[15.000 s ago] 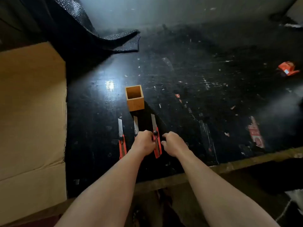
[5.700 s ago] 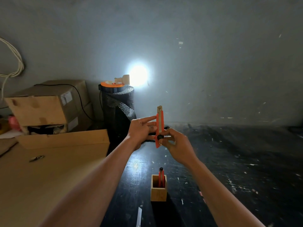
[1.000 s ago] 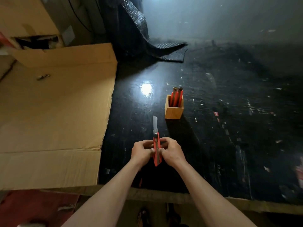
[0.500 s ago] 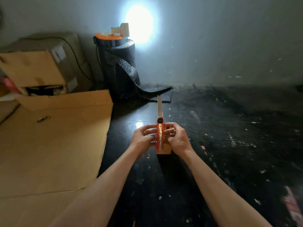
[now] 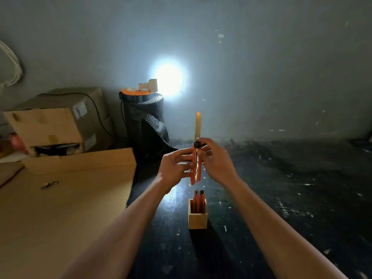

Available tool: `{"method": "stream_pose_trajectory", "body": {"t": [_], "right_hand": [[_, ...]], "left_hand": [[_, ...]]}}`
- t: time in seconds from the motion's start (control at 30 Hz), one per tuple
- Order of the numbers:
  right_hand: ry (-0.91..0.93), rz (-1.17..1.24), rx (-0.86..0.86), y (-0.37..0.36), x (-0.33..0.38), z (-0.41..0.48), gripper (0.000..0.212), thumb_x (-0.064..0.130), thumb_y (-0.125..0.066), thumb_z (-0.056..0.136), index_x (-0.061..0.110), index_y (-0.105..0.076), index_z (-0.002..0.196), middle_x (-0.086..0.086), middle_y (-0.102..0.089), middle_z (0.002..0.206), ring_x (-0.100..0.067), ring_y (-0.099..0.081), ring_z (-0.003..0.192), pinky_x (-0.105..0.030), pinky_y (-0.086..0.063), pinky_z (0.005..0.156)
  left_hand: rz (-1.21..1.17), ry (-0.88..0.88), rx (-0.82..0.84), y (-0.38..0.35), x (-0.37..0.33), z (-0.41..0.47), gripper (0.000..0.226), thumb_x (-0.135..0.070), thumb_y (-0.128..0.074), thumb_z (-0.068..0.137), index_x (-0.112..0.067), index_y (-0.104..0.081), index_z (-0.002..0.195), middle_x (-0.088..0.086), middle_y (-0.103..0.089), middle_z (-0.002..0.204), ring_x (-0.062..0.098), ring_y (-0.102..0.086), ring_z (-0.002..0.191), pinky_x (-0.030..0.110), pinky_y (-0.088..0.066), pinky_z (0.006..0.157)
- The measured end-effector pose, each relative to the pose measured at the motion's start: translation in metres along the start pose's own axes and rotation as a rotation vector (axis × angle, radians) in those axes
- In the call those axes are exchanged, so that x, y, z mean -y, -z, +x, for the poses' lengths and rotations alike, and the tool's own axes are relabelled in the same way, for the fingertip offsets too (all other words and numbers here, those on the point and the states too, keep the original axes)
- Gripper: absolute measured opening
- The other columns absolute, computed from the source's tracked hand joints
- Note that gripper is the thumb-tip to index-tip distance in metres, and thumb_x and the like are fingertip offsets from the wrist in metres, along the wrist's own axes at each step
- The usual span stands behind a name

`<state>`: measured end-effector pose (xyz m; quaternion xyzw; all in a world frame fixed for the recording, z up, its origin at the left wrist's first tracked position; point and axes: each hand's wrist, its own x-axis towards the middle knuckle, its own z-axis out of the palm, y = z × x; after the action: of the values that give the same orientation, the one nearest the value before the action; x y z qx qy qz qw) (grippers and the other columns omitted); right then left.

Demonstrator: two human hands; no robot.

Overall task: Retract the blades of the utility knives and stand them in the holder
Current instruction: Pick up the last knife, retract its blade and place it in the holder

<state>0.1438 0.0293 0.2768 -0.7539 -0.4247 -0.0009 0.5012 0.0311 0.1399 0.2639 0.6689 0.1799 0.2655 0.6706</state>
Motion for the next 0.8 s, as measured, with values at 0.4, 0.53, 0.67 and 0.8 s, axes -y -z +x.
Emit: {"method": "stream_pose_trajectory", "body": {"t": [0.4, 0.53, 0.67, 0.8], "right_hand": [[0.048, -0.036, 0.03, 0.008, -0.005, 0.006, 0.015, 0.018, -0.067, 0.095, 0.026, -0.067, 0.109, 0.014, -0.066, 0.102, 0.001, -0.06, 0.085, -0.011, -0.044, 0.074], [0.032, -0.033, 0.06, 0.004, -0.009, 0.0, 0.018, 0.02, -0.068, 0.094, 0.024, -0.069, 0.111, 0.016, -0.066, 0.105, -0.001, -0.061, 0.092, -0.004, -0.041, 0.069], [-0.017, 0.035, 0.054, 0.002, -0.014, -0.008, 0.015, 0.022, -0.069, 0.093, 0.026, -0.069, 0.107, 0.013, -0.07, 0.105, -0.007, -0.065, 0.098, -0.022, -0.05, 0.086], [-0.027, 0.021, 0.063, 0.0, -0.018, -0.011, 0.017, 0.024, -0.069, 0.092, 0.026, -0.07, 0.109, 0.014, -0.07, 0.106, -0.01, -0.066, 0.102, -0.03, -0.053, 0.09]], "left_hand": [[-0.035, -0.024, 0.007, -0.004, -0.008, 0.01, 0.048, 0.024, -0.06, 0.089, -0.004, -0.071, 0.127, 0.025, -0.077, 0.109, 0.029, -0.076, 0.084, 0.036, -0.066, 0.064], [-0.091, 0.013, 0.009, -0.001, -0.009, 0.016, 0.049, 0.024, -0.058, 0.089, -0.007, -0.073, 0.124, 0.015, -0.081, 0.104, 0.027, -0.081, 0.085, 0.036, -0.064, 0.064], [-0.1, 0.046, 0.009, 0.001, -0.011, 0.019, 0.048, 0.023, -0.058, 0.09, -0.007, -0.073, 0.123, 0.014, -0.081, 0.105, 0.03, -0.08, 0.091, 0.036, -0.064, 0.065], [-0.13, 0.085, 0.001, 0.001, -0.008, 0.019, 0.044, 0.02, -0.062, 0.089, -0.007, -0.074, 0.122, 0.012, -0.081, 0.105, 0.031, -0.08, 0.092, 0.036, -0.064, 0.064]]}}
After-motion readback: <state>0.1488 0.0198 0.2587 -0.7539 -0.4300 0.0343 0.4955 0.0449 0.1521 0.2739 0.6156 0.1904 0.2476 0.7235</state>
